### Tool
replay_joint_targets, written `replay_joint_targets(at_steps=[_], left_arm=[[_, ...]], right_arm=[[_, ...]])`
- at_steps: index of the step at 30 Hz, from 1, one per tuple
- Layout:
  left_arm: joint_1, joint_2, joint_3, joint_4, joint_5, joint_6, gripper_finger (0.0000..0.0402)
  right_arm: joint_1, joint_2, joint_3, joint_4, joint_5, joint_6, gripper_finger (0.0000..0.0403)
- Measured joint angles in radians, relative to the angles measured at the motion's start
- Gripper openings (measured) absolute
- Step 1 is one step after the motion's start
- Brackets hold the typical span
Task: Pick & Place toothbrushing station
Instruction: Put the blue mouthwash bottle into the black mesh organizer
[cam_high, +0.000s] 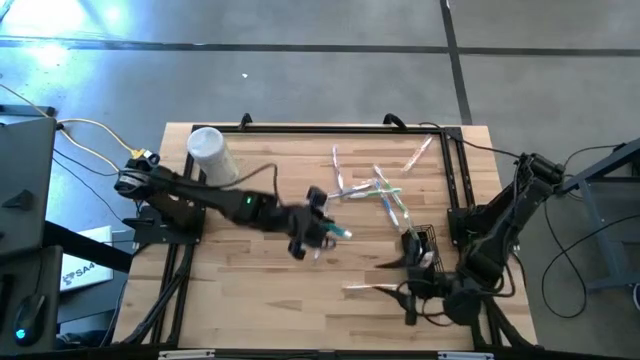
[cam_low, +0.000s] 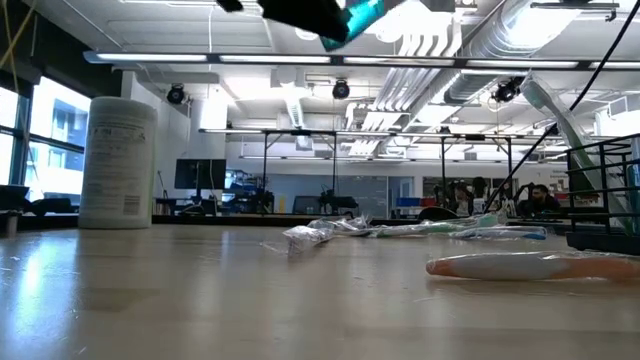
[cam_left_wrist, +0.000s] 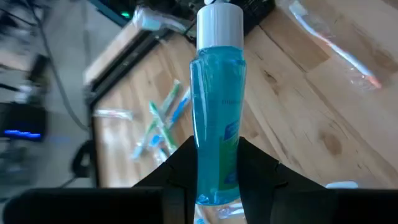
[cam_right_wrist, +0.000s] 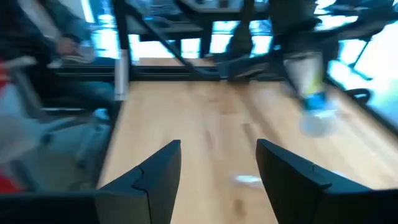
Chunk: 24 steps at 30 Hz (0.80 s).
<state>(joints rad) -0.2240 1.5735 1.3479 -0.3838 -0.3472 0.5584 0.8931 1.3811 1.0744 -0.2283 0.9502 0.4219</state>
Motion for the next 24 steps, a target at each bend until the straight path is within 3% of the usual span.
replay_joint_targets(at_steps=[3, 6, 15, 18, 20, 24], left_arm=[[-0.075, 0.012, 0.001, 0.042, -0.123, 0.014, 0.0079], [-0.123, 0.015, -0.001, 0.050, -0.173, 0.014, 0.0080], [-0.151, 0.014, 0.000, 0.033, -0.183, -0.048, 0.0080], [-0.149, 0.014, 0.000, -0.024, -0.215, -0.103, 0.0080], [-0.150, 0.014, 0.000, -0.054, -0.244, -0.141, 0.0080], [-0.150, 0.014, 0.000, -0.063, -0.258, -0.196, 0.0080]], right_arm=[[-0.040, 0.003, 0.000, -0.005, -0.026, -0.032, 0.0201], [-0.085, 0.026, 0.000, -0.004, -0.118, -0.086, 0.0201], [-0.229, 0.082, 0.000, 0.094, -0.585, -0.127, 0.0201], [-0.251, 0.083, 0.000, 0.136, -0.712, -0.068, 0.0201], [-0.255, 0.083, 0.001, 0.117, -0.685, 0.012, 0.0201], [-0.245, 0.083, 0.000, -0.001, -0.493, 0.079, 0.0201]])
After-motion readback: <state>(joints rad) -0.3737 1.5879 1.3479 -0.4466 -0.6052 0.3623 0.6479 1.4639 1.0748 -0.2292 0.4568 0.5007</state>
